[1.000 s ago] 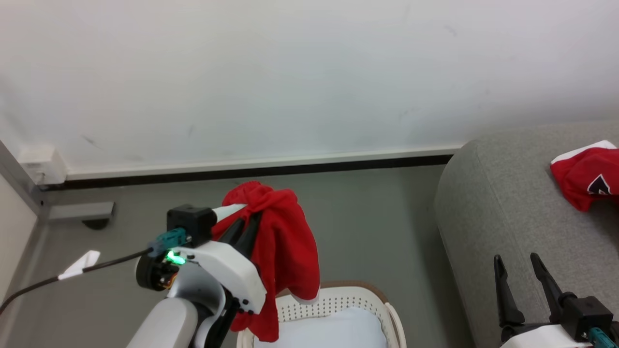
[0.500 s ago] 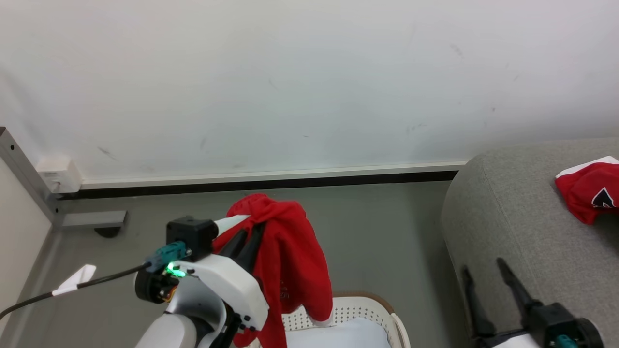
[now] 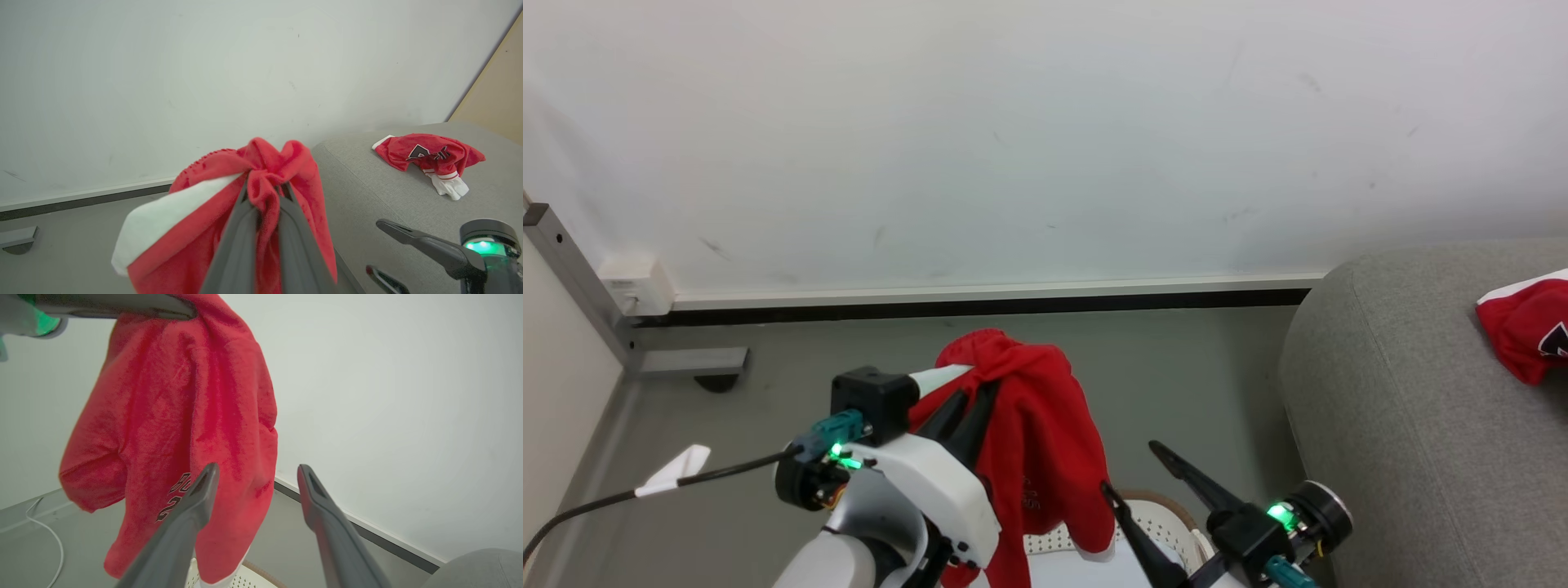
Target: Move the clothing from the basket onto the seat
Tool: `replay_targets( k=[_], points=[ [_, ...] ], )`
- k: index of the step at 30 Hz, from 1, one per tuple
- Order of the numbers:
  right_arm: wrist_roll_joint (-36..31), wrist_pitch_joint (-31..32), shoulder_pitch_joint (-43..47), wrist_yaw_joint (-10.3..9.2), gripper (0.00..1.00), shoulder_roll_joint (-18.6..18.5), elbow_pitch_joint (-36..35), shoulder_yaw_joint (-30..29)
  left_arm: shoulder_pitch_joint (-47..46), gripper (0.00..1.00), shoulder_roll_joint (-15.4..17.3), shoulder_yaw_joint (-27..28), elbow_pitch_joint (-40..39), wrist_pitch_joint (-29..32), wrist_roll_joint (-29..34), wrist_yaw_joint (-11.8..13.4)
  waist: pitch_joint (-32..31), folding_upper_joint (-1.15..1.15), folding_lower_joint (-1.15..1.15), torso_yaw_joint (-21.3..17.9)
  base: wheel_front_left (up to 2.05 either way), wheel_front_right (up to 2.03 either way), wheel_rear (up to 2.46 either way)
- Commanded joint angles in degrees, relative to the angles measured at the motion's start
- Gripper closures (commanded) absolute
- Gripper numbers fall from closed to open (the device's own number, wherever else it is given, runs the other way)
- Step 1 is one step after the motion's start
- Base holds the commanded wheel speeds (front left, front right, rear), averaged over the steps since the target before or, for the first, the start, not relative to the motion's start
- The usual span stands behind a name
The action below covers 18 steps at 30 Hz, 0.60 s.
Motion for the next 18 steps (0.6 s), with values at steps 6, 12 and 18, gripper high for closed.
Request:
replay_targets(
  k=[6, 12, 18],
  points=[
    [3.3, 0.0, -5.0, -0.13, 0.00, -0.3, 4.4, 6.9, -1.2, 1.00, -0.8, -1.5, 0.0, 0.4, 0.8, -0.6, 0.1, 0.00, 0.00, 0.8, 0.00, 0.00, 0.00],
    [2.3, 0.0, -9.6, -0.13, 0.00, -0.2, 8.9, 7.8, -1.5, 1.00, -1.5, -3.7, -0.4, 0.9, 1.1, -1.3, 0.2, 0.00, 0.00, 1.7, 0.00, 0.00, 0.00],
    [4.7, 0.0, -12.3, -0.13, 0.00, -0.2, 11.5, 10.9, -1.4, 1.00, -2.6, -5.9, -1.5, 1.4, 0.7, -2.1, 0.1, 0.00, 0.00, 2.4, 0.00, 0.00, 0.00]
  ],
)
